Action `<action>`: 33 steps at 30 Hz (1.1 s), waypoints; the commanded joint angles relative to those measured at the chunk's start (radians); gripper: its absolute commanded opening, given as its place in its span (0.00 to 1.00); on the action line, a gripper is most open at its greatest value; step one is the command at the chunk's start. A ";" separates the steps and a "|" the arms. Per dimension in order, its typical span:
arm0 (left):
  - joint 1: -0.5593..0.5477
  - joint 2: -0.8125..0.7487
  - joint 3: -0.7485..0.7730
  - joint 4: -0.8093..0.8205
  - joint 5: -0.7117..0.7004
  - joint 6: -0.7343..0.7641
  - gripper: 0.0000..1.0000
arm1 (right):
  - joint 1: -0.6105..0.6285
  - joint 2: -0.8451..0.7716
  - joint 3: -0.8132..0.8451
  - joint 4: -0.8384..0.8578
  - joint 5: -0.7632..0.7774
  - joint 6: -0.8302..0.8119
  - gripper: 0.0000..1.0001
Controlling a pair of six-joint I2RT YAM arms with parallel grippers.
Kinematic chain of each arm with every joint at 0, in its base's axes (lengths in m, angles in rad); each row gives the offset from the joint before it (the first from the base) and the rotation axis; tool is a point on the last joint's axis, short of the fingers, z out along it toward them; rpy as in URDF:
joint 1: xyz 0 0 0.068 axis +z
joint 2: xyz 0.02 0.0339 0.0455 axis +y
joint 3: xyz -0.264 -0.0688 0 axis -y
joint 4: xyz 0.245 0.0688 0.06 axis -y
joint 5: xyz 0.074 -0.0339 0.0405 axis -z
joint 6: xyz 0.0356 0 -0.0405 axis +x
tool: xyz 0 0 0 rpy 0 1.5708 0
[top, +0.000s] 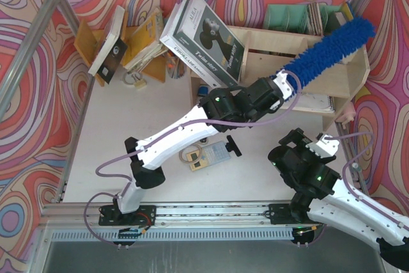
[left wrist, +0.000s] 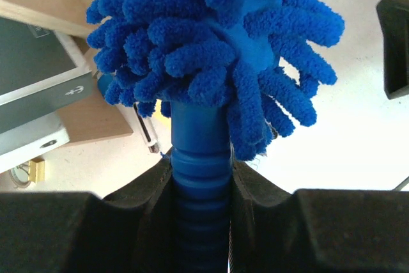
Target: Dust the bookshelf with a duster
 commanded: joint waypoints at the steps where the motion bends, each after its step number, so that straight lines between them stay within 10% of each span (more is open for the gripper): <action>1: 0.011 -0.067 -0.014 0.071 -0.029 -0.049 0.00 | -0.007 -0.010 -0.008 0.010 0.030 -0.001 0.99; 23: -0.077 -0.083 -0.032 0.038 0.012 -0.107 0.00 | -0.007 -0.012 -0.009 0.008 0.033 0.004 0.99; 33: -0.203 -0.483 -0.567 0.321 -0.242 -0.202 0.00 | -0.007 -0.018 -0.011 0.004 0.033 0.011 0.99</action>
